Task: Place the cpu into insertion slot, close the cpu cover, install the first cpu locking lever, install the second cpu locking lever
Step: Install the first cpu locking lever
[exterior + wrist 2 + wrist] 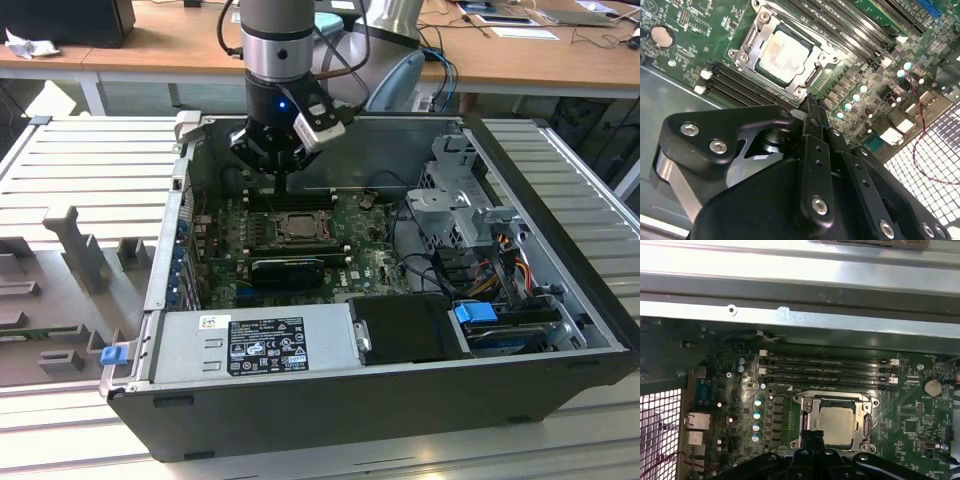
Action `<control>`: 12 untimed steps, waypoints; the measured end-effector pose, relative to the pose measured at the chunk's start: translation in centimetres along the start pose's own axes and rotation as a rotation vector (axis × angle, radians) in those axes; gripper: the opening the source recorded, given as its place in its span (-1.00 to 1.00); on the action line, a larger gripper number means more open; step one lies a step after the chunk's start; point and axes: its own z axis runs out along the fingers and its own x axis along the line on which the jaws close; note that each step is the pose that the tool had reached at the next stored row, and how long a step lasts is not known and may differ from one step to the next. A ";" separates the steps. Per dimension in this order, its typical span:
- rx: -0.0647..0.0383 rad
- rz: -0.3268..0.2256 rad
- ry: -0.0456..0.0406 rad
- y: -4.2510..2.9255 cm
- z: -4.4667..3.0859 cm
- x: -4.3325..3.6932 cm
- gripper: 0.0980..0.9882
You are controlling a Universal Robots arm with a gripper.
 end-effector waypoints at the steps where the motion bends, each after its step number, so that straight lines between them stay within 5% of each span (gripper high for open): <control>1: 0.000 0.005 -0.0001 0.00 0.05 0.02 -0.98; 5: 0.001 0.058 -0.0013 -0.01 0.18 0.04 -0.98; 12: 0.001 0.062 -0.0015 0.00 0.22 0.21 -0.98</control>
